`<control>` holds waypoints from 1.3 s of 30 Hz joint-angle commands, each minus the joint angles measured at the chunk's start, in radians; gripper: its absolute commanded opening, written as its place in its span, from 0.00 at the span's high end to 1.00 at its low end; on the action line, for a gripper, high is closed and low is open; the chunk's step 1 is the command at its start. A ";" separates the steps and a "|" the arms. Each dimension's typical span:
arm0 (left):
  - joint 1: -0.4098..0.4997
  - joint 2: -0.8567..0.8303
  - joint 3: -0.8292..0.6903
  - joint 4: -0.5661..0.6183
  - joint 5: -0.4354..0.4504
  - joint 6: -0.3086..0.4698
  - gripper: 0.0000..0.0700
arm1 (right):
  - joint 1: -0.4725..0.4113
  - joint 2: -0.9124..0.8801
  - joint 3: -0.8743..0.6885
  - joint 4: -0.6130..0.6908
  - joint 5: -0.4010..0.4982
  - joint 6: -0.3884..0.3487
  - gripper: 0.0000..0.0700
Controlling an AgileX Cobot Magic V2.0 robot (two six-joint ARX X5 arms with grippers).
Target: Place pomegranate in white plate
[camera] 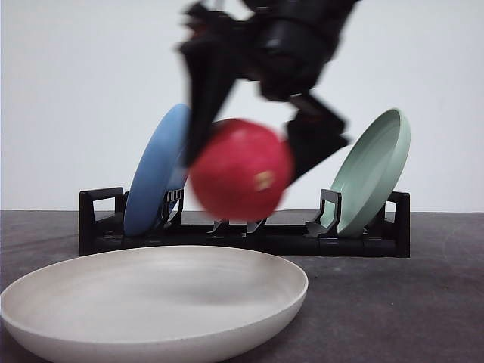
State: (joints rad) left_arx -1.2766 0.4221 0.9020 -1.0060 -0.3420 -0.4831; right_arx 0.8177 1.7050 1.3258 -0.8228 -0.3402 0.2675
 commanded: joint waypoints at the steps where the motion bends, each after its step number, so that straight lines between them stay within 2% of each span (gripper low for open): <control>1: -0.013 0.001 0.007 0.006 -0.001 0.003 0.10 | 0.038 0.046 0.014 0.037 0.001 0.025 0.25; 8: -0.013 0.001 0.007 0.002 -0.001 0.004 0.10 | 0.103 0.156 0.014 0.107 0.003 0.029 0.25; 17: -0.013 0.001 0.007 0.000 -0.001 0.027 0.10 | 0.104 0.187 0.014 0.104 0.053 0.021 0.24; 21: -0.013 0.001 0.007 0.000 -0.001 0.038 0.10 | 0.104 0.187 0.014 0.097 0.053 0.021 0.16; 24: -0.013 0.001 0.007 0.000 -0.001 0.045 0.10 | 0.105 0.187 0.014 0.098 0.053 0.019 0.00; 28: -0.013 0.001 0.007 0.000 -0.001 0.045 0.10 | 0.108 0.183 0.015 0.102 0.053 0.005 0.00; 35: -0.013 0.001 0.007 0.000 -0.001 0.045 0.10 | 0.091 0.067 0.018 0.087 0.049 0.006 0.00; 39: -0.013 0.001 0.007 0.000 -0.001 0.044 0.10 | 0.071 -0.080 0.018 0.011 0.063 -0.015 0.00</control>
State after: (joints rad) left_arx -1.2766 0.4221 0.9020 -1.0138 -0.3420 -0.4530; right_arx 0.8845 1.6430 1.3255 -0.7973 -0.2833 0.2739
